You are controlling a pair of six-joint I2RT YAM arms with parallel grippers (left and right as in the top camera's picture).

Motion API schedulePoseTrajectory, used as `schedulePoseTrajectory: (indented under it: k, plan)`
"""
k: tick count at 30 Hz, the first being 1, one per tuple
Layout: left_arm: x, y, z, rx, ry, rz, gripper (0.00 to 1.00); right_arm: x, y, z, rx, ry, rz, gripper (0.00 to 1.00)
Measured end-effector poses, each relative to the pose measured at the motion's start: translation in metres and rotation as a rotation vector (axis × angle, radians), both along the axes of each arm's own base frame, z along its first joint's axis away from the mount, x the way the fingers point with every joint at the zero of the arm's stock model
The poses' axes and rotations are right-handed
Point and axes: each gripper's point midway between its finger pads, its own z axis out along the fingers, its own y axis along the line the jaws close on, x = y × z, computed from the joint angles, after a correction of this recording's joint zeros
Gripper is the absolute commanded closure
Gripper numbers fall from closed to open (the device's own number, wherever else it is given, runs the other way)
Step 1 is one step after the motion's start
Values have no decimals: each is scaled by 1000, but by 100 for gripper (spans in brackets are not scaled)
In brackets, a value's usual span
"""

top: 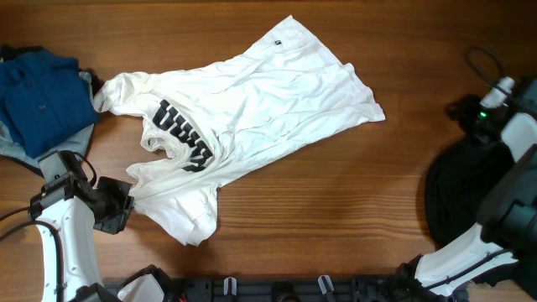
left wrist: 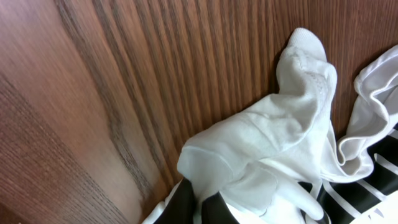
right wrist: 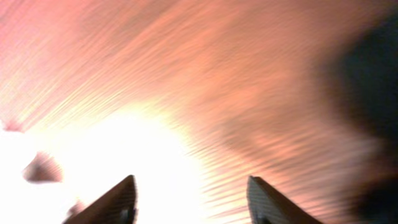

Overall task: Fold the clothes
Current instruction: 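Grasp the T-shirt's right hem corner with the right gripper, then lift the T-shirt with both grippers and shake it out in the air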

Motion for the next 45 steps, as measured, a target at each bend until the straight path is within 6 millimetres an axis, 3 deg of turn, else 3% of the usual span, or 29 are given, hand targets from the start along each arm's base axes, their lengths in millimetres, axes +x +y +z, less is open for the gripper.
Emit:
schedulePoseTrajectory:
  k: [3, 5, 7, 9, 19, 21, 24, 28, 30, 31, 33, 35, 37, 38, 40, 45]
  plan:
    - [0, 0, 0, 0, 0, 0, 96, 4, 82, 17, 34, 15, 240, 31]
    - [0, 0, 0, 0, 0, 0, 96, 2, 120, 12, 29, 41, 348, 29]
    - [0, 0, 0, 0, 0, 0, 96, -4, 149, 3, 22, 62, 429, 29]
    - [0, 0, 0, 0, 0, 0, 96, -6, 161, -3, -10, 79, 457, 26]
    - [0, 0, 0, 0, 0, 0, 96, -4, 157, -25, -74, 103, 390, 29]
    - [1, 0, 0, 2, -3, 0, 96, -1, 162, -30, -66, 95, 402, 42]
    - [1, 1, 0, 2, -4, 0, 96, 1, 172, -32, -58, 90, 421, 96]
    - [2, 1, 0, 4, -7, 0, 96, -11, 174, -38, -40, 145, 421, 96]
    - [2, 1, 0, 7, -8, -14, 96, -38, 166, -39, -31, 292, 371, 96]
    - [2, 1, 0, 9, -9, -26, 96, -55, 157, -30, -38, 368, 330, 96]
    - [1, 0, 0, 8, -10, -49, 96, -56, 144, 1, -72, 333, 281, 96]
    - [2, -2, 1, 2, -20, -78, 96, -47, 138, 58, -126, 185, 250, 96]
    - [3, -3, 1, 3, -26, -103, 96, -48, 138, 99, -152, 91, 241, 96]
    - [3, -3, 1, 5, -27, -112, 96, -54, 138, 106, -157, 94, 238, 96]
    - [3, -3, 1, 6, -28, -119, 96, -70, 135, 96, -162, 177, 228, 96]
    - [4, -16, 11, -62, -50, -169, 96, -74, 132, 89, -172, 205, 221, 96]
